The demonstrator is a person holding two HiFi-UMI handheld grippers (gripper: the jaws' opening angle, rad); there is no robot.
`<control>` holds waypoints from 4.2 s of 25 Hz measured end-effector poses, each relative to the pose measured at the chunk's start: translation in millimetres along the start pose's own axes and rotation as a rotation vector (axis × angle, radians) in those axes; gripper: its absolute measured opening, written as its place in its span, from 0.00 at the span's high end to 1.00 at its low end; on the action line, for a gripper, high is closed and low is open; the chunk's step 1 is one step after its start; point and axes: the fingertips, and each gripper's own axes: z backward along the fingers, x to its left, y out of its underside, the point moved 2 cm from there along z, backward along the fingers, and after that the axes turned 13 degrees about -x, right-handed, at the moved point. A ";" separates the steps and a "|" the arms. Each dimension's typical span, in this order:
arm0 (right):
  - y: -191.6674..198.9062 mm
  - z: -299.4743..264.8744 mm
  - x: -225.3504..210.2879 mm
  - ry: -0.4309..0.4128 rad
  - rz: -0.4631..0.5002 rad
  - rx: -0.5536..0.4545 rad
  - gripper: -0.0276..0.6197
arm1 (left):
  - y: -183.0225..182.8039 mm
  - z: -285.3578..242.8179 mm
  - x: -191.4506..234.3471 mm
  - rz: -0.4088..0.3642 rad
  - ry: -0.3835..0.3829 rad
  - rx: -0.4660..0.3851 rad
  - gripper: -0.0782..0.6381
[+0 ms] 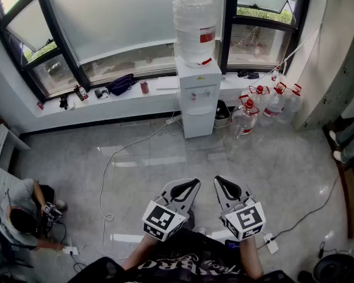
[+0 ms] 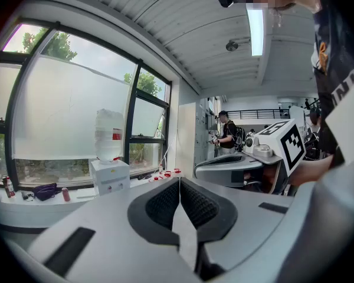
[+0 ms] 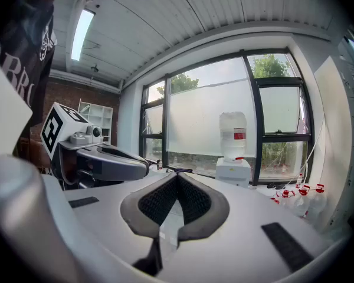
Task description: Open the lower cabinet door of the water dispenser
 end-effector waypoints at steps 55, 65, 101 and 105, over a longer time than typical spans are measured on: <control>30.7 -283.0 -130.3 0.176 -0.135 0.086 0.94 | 24.0 -135.0 296.6 0.056 0.116 0.060 0.86; 60.4 -327.6 -226.8 0.148 -0.173 0.108 0.94 | 44.0 -213.2 333.4 0.062 0.052 0.094 0.86; 479.5 -435.9 -592.9 0.073 -0.221 0.379 0.81 | 325.8 -566.3 408.8 0.024 0.185 0.475 0.86; 541.7 -454.0 -598.9 0.039 -0.210 0.415 0.76 | 369.3 -582.2 413.7 0.029 0.199 0.487 0.86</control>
